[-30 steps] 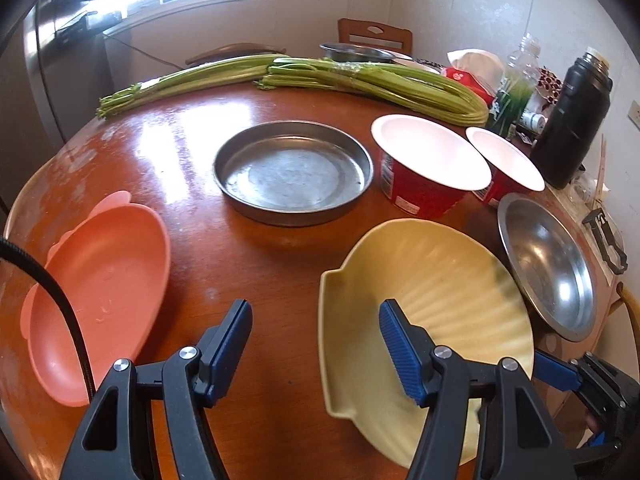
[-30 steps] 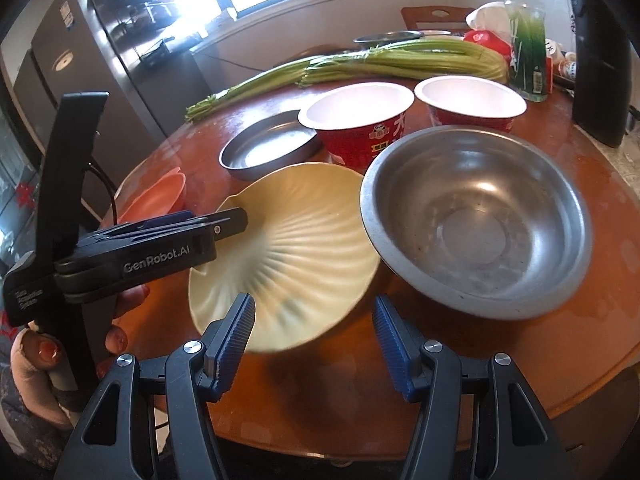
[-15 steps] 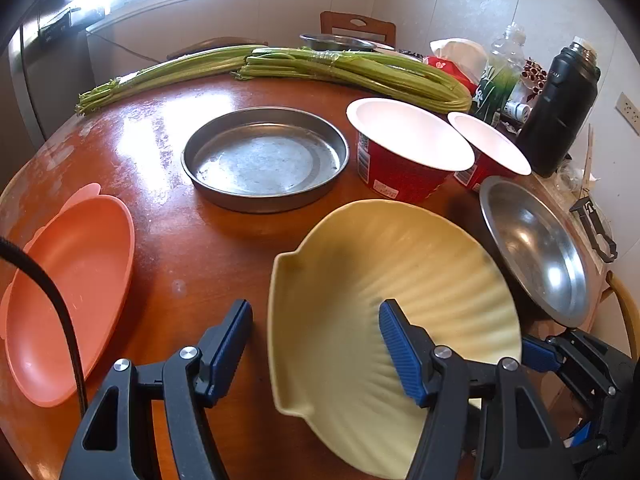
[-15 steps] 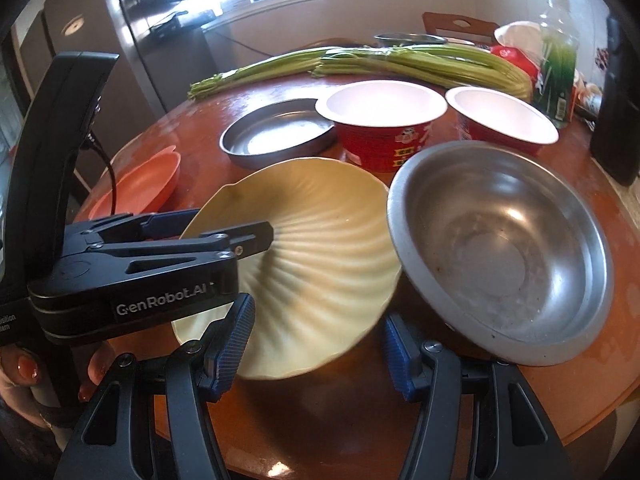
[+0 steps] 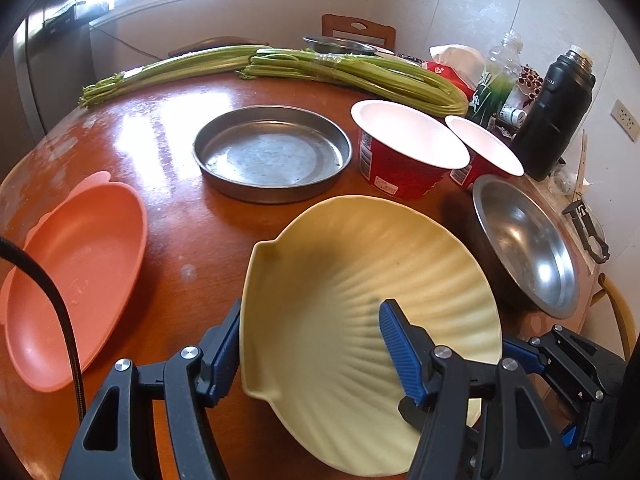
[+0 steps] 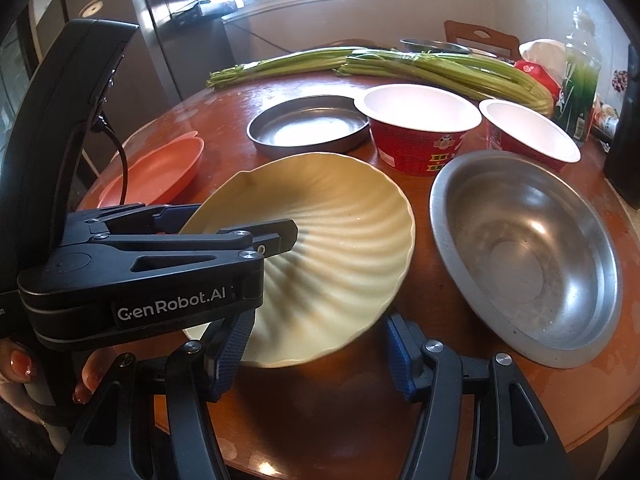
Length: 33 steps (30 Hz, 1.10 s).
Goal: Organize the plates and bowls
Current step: 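Lift the yellow plate with the left tool and carry it over the pink plate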
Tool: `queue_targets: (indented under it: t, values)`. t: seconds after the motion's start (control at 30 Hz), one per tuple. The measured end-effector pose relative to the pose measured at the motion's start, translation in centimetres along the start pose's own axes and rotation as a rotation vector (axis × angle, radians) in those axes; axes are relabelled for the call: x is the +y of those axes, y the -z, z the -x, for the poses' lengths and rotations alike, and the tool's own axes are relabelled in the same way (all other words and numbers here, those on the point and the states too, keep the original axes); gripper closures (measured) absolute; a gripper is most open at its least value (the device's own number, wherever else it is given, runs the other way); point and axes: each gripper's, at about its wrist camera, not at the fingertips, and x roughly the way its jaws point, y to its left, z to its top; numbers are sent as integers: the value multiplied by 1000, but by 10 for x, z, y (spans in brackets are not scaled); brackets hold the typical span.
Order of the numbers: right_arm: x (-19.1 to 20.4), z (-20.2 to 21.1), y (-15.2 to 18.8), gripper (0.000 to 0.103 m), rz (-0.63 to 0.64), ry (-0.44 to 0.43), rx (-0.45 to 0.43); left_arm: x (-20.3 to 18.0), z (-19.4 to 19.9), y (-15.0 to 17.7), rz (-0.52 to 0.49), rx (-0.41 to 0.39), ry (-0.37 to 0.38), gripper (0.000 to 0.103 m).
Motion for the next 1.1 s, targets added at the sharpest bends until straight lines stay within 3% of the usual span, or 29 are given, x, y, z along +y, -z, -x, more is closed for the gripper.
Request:
queue_targets:
  t: [0.57,1.1]
  values:
    - [36,20,-8,39,47,-55,-50,29,51,9,49,-94,-19,37]
    - [104,19,-72,39,120,-183,-120,99,113,-10,93,-207,-139,38]
